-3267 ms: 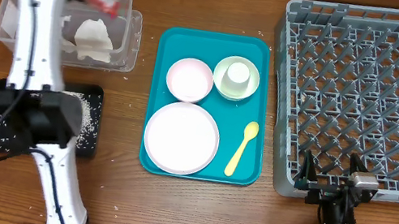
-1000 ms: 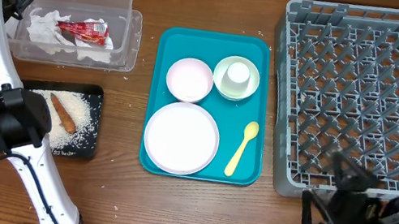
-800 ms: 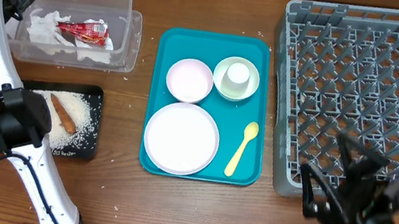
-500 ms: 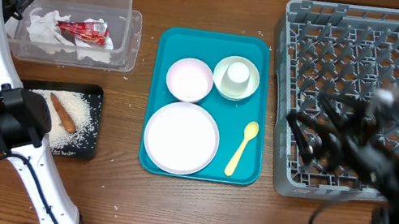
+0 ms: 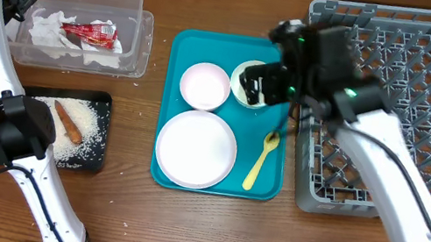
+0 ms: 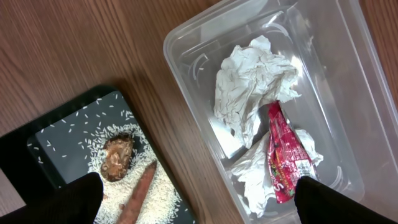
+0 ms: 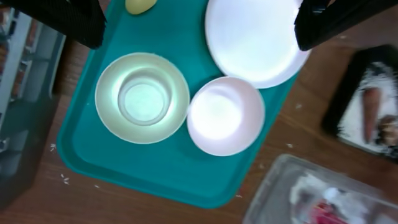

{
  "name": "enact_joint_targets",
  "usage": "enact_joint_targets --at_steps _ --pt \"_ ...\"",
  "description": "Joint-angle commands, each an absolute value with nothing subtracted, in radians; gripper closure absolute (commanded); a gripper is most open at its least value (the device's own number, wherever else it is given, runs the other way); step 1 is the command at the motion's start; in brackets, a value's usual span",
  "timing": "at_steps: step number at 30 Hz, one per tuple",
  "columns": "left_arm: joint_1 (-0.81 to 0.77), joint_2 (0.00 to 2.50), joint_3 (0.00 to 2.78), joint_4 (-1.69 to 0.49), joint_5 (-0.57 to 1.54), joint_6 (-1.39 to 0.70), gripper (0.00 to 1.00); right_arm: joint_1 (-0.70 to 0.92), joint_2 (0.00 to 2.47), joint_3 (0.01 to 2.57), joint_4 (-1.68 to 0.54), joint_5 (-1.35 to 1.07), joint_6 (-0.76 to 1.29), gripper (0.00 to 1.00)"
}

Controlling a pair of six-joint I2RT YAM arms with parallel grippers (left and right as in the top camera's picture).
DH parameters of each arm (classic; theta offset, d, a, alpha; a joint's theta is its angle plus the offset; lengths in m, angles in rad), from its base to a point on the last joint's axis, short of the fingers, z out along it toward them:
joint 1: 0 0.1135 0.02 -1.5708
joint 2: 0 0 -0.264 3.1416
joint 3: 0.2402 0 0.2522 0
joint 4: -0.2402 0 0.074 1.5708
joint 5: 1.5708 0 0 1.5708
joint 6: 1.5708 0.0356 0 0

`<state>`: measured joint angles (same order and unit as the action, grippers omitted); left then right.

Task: Sort waste into correct bins and load items into the dishwasher
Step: 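Reach the right gripper left over the pale green cup, then lower the right gripper and grasp the pale green cup rim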

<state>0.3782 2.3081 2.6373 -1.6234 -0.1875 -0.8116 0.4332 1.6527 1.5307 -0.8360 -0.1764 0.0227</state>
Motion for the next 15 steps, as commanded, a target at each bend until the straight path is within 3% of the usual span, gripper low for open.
enact_joint_targets --at_steps 1,8,15 --pt "0.372 2.304 2.637 -1.622 -0.187 -0.808 0.0 0.438 1.75 1.562 -0.798 -0.123 0.011 0.0" --pt "0.372 2.304 2.637 -1.622 -0.187 -0.808 0.0 0.437 1.825 1.562 -0.696 -0.249 0.012 0.0" --pt "0.372 2.304 2.637 -1.622 -0.187 -0.808 0.0 0.437 1.859 1.561 -0.612 -0.149 0.05 0.0"
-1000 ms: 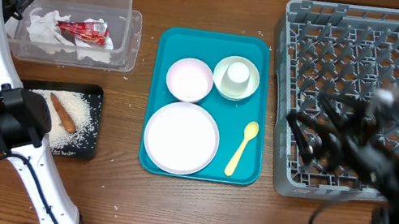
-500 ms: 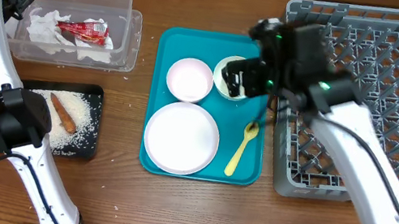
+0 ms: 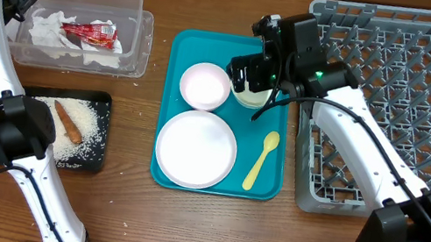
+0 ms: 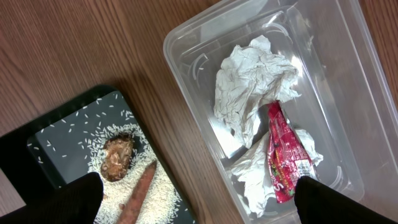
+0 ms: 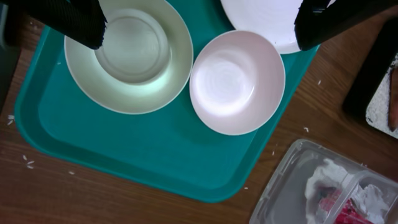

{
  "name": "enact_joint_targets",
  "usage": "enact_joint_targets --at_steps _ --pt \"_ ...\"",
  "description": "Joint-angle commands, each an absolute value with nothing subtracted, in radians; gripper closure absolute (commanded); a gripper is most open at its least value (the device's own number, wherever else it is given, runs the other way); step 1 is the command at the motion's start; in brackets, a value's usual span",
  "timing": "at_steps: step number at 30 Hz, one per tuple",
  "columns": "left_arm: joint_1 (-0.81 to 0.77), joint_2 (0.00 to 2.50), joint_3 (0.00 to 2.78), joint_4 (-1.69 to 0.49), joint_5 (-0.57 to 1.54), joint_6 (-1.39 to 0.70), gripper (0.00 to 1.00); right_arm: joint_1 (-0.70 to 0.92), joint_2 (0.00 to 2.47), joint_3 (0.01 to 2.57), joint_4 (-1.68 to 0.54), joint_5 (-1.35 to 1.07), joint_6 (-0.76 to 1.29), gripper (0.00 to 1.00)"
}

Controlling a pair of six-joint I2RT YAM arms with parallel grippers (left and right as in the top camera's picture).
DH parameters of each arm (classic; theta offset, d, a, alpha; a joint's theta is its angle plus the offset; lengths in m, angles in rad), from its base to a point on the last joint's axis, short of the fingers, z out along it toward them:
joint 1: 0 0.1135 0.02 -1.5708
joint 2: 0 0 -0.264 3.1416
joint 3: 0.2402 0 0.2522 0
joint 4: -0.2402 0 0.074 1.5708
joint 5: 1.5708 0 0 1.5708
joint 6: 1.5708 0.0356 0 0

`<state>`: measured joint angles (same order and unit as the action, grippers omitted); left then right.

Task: Sort waste into correct bins and load items into the dishwasher
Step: 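Lower the right gripper and grasp the pale green cup rim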

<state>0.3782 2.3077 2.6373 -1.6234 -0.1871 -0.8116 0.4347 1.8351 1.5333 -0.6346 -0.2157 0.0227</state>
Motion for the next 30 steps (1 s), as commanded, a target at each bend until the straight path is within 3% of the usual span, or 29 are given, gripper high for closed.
enact_joint_targets --at_steps 1,4,13,18,30 --pt "0.372 2.304 2.637 -1.622 -0.187 -0.808 0.0 0.437 1.867 1.561 -0.606 -0.093 0.084 0.0" --pt "0.372 2.304 2.637 -1.622 -0.187 -0.808 0.0 0.437 1.892 1.561 -0.606 0.01 0.14 0.0" --pt "0.372 2.304 2.637 -1.622 -0.187 -0.808 0.0 0.437 1.972 1.561 -0.549 0.007 0.241 0.0" --pt "0.372 2.304 2.637 -1.622 -0.187 -0.808 0.0 0.438 2.003 1.561 -0.551 0.007 0.3 0.09" --pt "0.372 2.304 2.637 -1.622 -0.187 -0.808 0.0 0.438 2.046 1.559 -0.586 0.007 0.342 0.09"
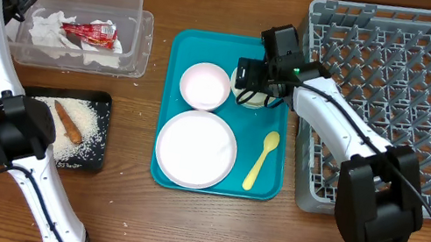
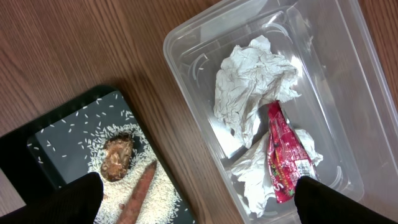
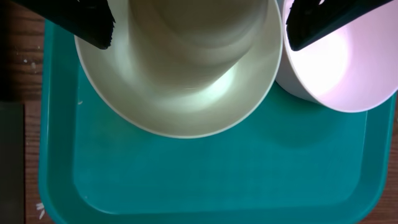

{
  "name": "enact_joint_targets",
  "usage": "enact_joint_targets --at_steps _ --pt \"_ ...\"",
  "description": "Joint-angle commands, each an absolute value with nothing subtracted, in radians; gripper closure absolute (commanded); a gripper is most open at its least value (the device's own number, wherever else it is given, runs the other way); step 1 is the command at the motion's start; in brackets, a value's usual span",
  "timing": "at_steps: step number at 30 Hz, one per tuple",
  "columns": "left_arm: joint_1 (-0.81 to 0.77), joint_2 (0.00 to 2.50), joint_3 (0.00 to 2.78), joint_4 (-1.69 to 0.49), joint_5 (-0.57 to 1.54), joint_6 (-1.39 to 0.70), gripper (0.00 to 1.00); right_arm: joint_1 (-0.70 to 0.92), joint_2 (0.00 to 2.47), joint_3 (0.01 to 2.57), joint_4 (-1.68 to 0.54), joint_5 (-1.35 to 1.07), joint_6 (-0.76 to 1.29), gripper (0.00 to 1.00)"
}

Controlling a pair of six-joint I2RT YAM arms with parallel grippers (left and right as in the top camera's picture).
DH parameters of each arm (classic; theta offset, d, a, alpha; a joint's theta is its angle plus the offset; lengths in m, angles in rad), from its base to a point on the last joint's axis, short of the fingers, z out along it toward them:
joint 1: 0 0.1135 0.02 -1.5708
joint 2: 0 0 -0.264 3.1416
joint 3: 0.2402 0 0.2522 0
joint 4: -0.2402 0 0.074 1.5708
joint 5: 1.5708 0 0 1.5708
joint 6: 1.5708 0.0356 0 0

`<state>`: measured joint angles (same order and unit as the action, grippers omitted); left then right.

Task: Sort waste into correct bins and load items into the dishwasher
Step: 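Lower the right gripper and grasp the pale green cup rim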

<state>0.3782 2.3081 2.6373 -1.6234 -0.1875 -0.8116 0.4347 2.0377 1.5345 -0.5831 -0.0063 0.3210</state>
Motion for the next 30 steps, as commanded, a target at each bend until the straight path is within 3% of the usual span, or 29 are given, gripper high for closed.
enact_joint_targets --at_steps 1,11,16,30 --pt "0.372 2.304 2.637 -1.622 -0.187 -0.808 0.0 0.438 2.048 1.559 -0.592 0.007 0.342 0.09" --pt "0.372 2.304 2.637 -1.622 -0.187 -0.808 0.0 0.438 2.073 1.559 -0.606 0.007 0.343 0.09" --pt "0.372 2.304 2.637 -1.622 -0.187 -0.808 0.0 0.438 2.072 1.559 -0.608 0.007 0.354 0.24" --pt "0.372 2.304 2.637 -1.622 -0.187 -0.808 0.0 0.435 1.934 1.645 -0.672 0.007 0.371 0.31"
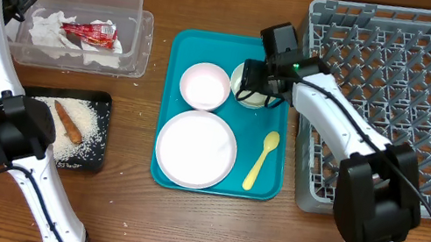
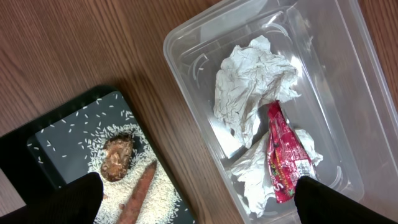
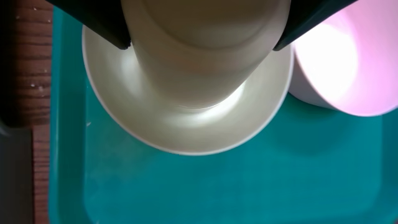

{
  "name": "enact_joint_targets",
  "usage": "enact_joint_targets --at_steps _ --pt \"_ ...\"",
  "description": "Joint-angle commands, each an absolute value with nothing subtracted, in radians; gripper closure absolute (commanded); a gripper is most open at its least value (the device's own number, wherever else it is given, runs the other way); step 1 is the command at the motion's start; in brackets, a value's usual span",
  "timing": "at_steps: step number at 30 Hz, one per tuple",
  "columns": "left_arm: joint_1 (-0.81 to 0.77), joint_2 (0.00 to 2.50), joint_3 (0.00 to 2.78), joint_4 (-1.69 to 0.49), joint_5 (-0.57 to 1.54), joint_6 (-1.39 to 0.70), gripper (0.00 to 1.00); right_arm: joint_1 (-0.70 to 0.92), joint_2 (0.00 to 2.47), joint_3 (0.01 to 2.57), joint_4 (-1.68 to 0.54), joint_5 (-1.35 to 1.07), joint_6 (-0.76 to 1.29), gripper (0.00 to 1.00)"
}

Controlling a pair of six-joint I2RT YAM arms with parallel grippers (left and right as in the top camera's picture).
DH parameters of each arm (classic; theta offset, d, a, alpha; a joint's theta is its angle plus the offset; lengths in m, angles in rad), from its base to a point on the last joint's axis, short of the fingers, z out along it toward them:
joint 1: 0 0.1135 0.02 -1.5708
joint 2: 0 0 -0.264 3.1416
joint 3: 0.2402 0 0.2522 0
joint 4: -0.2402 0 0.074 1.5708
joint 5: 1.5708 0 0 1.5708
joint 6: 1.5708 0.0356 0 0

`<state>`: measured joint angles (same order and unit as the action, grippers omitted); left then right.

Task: Sort waste into correct bins and load items into the dishwasher
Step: 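Lower the right gripper and grasp the pale green cup rim, then carry the cup right and place it in the dish rack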

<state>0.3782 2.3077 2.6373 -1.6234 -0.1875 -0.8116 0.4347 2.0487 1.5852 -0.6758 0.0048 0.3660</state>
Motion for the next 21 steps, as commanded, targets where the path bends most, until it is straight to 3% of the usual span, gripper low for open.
enact_joint_targets --at_steps 1,9,21 --pt "0.372 2.304 2.637 -1.622 -0.187 -0.808 0.0 0.43 1.91 1.652 -0.673 0.007 0.371 0.32" --pt "0.372 2.304 2.637 -1.622 -0.187 -0.808 0.0 0.294 1.781 1.702 -0.713 0.042 0.352 0.34" --pt "0.372 2.304 2.637 -1.622 -0.187 -0.808 0.0 -0.186 1.753 1.702 -0.729 0.044 0.348 0.33"
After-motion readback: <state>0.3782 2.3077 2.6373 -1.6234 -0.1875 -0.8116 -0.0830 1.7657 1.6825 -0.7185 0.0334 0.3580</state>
